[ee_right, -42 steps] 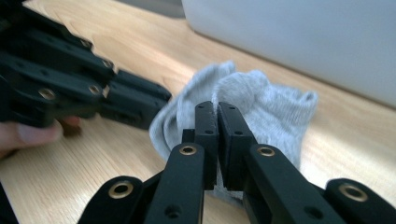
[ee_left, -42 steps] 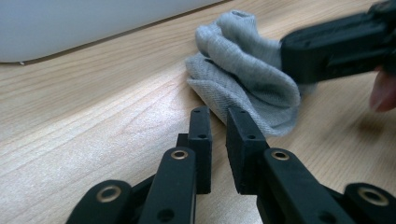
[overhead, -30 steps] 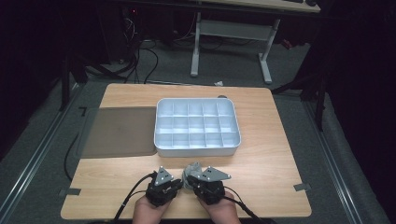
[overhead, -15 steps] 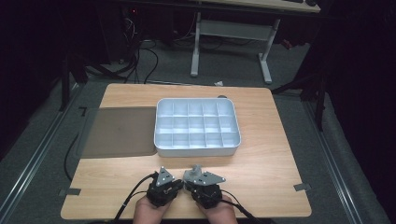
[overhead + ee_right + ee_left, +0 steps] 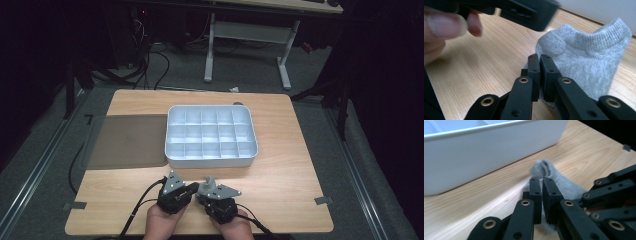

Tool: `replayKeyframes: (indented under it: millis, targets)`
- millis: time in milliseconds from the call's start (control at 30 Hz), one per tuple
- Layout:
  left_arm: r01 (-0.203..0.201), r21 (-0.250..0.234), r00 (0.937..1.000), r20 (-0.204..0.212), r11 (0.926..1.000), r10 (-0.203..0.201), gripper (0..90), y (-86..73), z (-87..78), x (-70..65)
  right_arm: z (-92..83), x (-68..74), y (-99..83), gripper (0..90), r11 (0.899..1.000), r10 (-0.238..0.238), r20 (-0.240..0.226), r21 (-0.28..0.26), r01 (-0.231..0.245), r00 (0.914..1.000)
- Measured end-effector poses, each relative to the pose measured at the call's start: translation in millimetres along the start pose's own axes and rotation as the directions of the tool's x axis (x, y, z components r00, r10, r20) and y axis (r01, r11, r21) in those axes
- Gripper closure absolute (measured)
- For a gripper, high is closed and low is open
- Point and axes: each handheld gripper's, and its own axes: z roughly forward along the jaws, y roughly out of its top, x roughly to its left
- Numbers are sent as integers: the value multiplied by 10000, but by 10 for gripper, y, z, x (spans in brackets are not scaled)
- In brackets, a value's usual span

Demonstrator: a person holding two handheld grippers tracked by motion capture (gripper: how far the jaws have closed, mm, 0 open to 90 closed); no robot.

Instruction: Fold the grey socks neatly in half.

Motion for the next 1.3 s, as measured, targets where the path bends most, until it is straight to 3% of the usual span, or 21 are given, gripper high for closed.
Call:
replayKeyframes:
  millis: [300, 633, 967, 1067, 1300]
  targets:
    - [0, 275, 9999, 134, 9996, -4, 875, -61, 127, 41, 2, 19, -4, 872, 10000, -43, 106, -36, 43, 9999]
    - [525, 437, 9981, 313, 9977, -539, 879, -146, 179, 123, -10, 36, -14, 857, 9999, -163, 112, -50, 163, 9998]
    - [366, 513, 9989, 267, 9980, -380, 878, -155, 189, 112, -143, 45, 19, 827, 9991, -169, 123, -380, 174, 9998]
    - [294, 512, 9993, 212, 9983, -305, 877, -156, 192, 104, -280, -9, 70, 834, 9973, -203, 449, -699, 234, 9988]
    - [33, 523, 10000, 75, 9986, -37, 872, -159, 199, 71, -256, -171, -13, 842, 10000, 53, 845, -22, -52, 9964]
